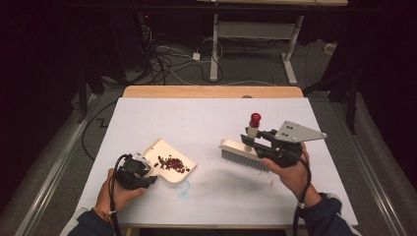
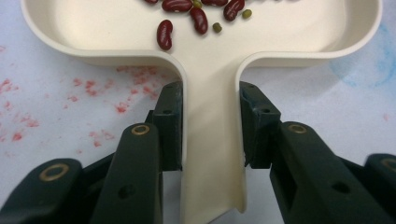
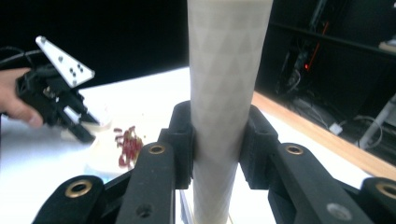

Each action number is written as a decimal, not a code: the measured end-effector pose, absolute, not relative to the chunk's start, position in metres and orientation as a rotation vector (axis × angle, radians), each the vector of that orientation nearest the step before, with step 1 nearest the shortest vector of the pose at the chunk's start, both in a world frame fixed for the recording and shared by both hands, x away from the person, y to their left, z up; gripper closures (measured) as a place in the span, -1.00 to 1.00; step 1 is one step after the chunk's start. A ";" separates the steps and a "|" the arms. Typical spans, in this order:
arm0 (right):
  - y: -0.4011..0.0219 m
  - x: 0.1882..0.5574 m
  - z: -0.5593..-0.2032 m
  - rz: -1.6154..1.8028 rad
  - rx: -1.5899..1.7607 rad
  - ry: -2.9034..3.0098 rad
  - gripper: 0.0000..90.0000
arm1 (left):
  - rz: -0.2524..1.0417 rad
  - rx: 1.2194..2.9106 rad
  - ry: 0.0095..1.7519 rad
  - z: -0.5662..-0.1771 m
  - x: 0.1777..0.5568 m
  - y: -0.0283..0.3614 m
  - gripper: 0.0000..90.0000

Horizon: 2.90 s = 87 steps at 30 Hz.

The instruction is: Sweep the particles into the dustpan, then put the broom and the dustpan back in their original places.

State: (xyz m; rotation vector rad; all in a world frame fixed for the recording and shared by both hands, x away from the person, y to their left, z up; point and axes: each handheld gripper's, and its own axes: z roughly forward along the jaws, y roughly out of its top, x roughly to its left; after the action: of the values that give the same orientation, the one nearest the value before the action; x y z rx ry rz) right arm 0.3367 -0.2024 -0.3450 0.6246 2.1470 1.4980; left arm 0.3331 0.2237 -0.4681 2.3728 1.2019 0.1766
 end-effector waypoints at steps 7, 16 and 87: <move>-0.248 0.327 -0.346 1.460 0.693 2.196 0.56 | 0.190 2.347 1.222 -0.470 0.334 0.225 0.41; -0.287 0.325 -0.345 1.465 0.812 2.346 0.56 | 0.234 2.283 1.308 -0.471 0.333 0.229 0.40; -0.245 0.394 -0.375 1.257 0.967 1.999 -0.14 | 0.561 2.146 0.893 -0.463 0.285 0.215 -0.52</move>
State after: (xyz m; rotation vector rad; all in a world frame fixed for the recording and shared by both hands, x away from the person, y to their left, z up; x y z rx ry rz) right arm 0.3943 -0.2450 -0.3746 0.9665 1.9985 1.2570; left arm 0.2847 0.2152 -0.4630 2.1465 0.8932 0.5610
